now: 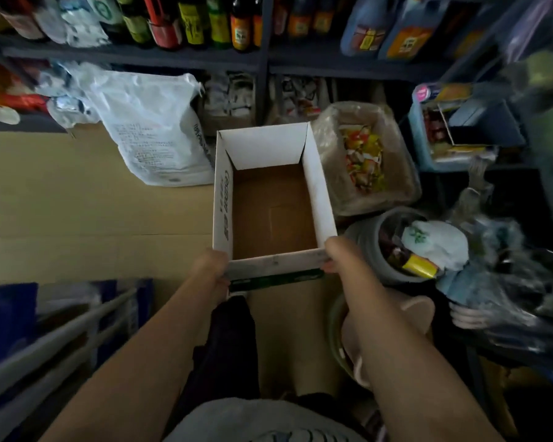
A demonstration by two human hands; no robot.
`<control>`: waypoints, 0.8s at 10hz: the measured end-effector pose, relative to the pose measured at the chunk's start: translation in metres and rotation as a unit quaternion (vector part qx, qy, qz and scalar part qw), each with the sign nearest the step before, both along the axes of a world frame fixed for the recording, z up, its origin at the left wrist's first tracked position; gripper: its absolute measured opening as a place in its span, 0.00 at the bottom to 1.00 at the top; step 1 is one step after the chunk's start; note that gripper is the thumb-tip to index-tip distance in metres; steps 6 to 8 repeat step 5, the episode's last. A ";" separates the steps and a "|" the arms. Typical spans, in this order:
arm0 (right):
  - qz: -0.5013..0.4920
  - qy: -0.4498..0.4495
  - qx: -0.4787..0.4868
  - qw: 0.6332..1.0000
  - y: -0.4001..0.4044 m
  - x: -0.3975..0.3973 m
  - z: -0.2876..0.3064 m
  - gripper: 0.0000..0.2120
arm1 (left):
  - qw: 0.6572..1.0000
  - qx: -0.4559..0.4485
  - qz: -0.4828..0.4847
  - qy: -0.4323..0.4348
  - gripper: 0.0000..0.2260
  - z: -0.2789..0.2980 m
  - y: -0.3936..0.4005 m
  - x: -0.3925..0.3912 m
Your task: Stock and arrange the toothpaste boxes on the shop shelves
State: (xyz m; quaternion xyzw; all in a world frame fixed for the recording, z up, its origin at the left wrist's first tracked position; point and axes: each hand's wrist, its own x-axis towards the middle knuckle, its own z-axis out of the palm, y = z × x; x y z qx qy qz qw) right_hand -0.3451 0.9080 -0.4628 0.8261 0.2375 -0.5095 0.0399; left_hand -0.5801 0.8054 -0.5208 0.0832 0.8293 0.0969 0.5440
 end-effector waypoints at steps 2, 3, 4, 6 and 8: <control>0.078 0.003 0.054 0.995 0.079 -0.026 -0.063 0.23 | 0.993 0.050 -0.035 -0.099 0.26 -0.024 0.085 -0.027; 0.115 -0.018 0.056 0.992 0.098 -0.032 -0.077 0.15 | 0.995 0.007 -0.040 -0.092 0.24 -0.046 0.107 -0.034; 0.129 0.002 0.054 0.990 0.106 -0.054 -0.057 0.14 | 0.992 0.002 -0.066 -0.107 0.08 -0.054 0.124 -0.038; 0.004 0.110 0.122 0.986 0.116 -0.074 -0.020 0.11 | 0.990 0.084 -0.049 -0.097 0.08 -0.029 0.150 -0.032; 0.004 0.110 0.122 0.986 0.116 -0.074 -0.020 0.11 | 0.990 0.084 -0.049 -0.097 0.08 -0.029 0.150 -0.032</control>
